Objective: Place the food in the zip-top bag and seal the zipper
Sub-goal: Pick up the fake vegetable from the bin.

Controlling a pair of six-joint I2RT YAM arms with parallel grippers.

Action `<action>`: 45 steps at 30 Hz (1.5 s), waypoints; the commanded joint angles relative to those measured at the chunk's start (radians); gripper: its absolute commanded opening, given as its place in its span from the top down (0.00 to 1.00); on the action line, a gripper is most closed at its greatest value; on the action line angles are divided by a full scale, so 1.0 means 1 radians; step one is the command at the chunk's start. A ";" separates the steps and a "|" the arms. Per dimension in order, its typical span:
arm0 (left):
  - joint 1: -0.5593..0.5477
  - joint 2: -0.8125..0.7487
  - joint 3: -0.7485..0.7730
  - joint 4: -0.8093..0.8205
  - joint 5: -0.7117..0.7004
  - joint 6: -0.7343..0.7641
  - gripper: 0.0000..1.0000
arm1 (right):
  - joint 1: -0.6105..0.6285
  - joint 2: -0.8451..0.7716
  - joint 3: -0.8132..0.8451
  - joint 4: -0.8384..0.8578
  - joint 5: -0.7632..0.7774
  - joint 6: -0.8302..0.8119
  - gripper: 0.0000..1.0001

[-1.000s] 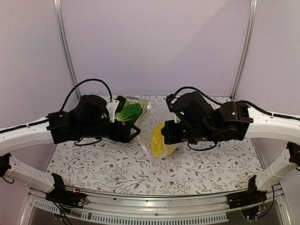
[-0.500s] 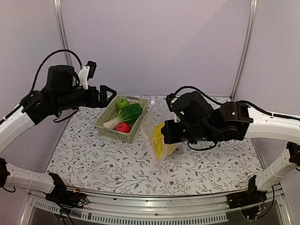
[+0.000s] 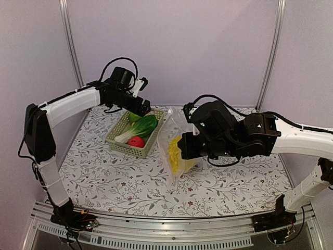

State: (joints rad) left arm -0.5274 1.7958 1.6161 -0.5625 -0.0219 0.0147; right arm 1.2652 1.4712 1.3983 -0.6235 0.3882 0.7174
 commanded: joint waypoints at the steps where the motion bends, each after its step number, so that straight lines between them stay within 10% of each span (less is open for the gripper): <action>1: 0.011 0.137 0.128 -0.065 0.043 0.100 0.03 | 0.006 -0.005 -0.005 0.026 0.000 -0.006 1.00; 12: 0.014 0.387 0.292 -0.104 0.034 0.136 0.07 | 0.006 0.013 0.005 0.032 -0.022 0.011 1.00; 26: 0.036 0.466 0.300 -0.137 0.044 0.130 0.43 | 0.006 0.020 -0.002 0.033 -0.020 0.019 1.00; 35: 0.036 0.503 0.319 -0.191 -0.079 0.138 0.42 | 0.005 0.017 -0.005 0.031 -0.018 0.019 1.00; 45: 0.033 0.451 0.343 -0.221 -0.082 0.120 0.98 | 0.005 0.001 -0.020 0.031 -0.007 0.020 1.00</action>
State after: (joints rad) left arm -0.4999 2.2948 1.9305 -0.7570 -0.0887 0.1547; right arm 1.2652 1.4792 1.3956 -0.6048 0.3649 0.7235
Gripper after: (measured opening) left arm 0.077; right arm 0.004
